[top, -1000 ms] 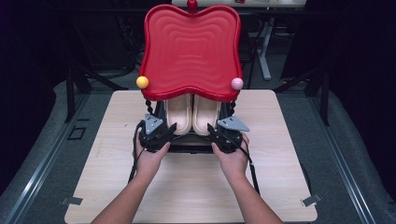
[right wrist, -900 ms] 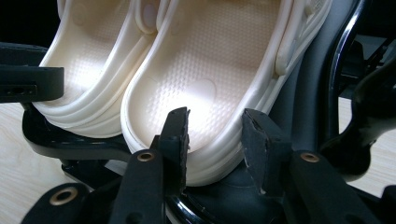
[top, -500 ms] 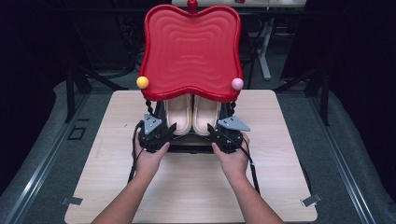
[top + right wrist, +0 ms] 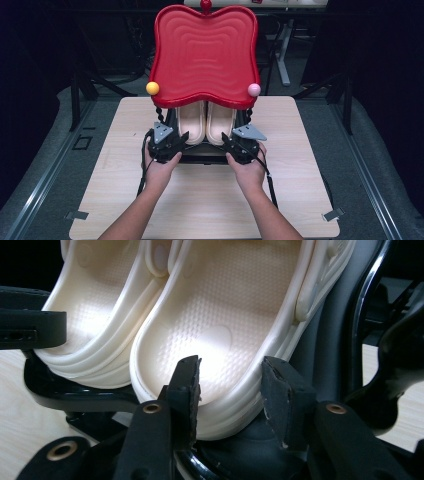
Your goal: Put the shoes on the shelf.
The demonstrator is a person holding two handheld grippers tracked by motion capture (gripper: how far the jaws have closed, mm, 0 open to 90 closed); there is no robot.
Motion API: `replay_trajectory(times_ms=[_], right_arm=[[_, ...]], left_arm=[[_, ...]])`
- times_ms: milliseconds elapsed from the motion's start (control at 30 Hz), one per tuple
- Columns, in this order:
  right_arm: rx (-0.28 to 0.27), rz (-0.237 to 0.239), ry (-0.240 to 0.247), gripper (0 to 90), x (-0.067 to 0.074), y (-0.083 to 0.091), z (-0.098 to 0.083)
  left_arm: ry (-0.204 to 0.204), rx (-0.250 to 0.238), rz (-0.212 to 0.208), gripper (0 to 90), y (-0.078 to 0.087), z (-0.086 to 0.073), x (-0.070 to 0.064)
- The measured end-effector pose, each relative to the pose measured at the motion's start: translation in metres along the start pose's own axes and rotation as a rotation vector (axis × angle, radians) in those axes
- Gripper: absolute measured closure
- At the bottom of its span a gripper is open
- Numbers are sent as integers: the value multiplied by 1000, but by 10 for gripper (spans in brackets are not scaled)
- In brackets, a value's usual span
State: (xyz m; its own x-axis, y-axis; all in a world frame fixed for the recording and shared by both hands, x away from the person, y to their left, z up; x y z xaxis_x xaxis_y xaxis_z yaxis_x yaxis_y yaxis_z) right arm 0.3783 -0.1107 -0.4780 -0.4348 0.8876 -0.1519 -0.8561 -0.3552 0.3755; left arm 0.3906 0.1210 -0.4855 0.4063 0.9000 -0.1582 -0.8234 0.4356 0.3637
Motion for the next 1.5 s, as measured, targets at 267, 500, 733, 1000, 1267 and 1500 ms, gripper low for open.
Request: replay_trajectory(times_ms=[267, 500, 733, 1000, 1267, 1500], right_arm=[[18, -50, 21, 637, -1, -5, 2], [10, -53, 30, 640, -3, -9, 2], [18, -54, 49, 640, -3, -11, 4], [17, -54, 47, 638, -3, -11, 4], [16, -58, 31, 622, -2, -10, 4], [14, -44, 30, 609, -2, -8, 2]], left_arm=[[-37, -6, 51, 592, -6, 3, 1], [-45, -3, 58, 622, -7, 5, 1], [-45, -9, 53, 632, -8, 6, 2], [-40, -12, 52, 626, -8, 5, 2], [-36, -8, 36, 613, -6, 6, 4], [-45, -4, 31, 591, -5, 5, 4]])
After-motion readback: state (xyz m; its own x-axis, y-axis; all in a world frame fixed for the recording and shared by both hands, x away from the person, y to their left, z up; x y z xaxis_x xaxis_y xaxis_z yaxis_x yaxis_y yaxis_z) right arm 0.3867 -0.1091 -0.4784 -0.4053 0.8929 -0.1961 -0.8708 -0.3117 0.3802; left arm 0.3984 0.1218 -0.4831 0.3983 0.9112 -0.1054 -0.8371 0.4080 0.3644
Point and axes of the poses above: each handheld gripper's, and its own axes: y roughly backward along the jaws, z roughly out of its top, x roughly to its left, the point moved 2 cm from there along -y, roughly forward along the jaws, and after that the axes turned 9 degrees about y, right-handed, at the moved point
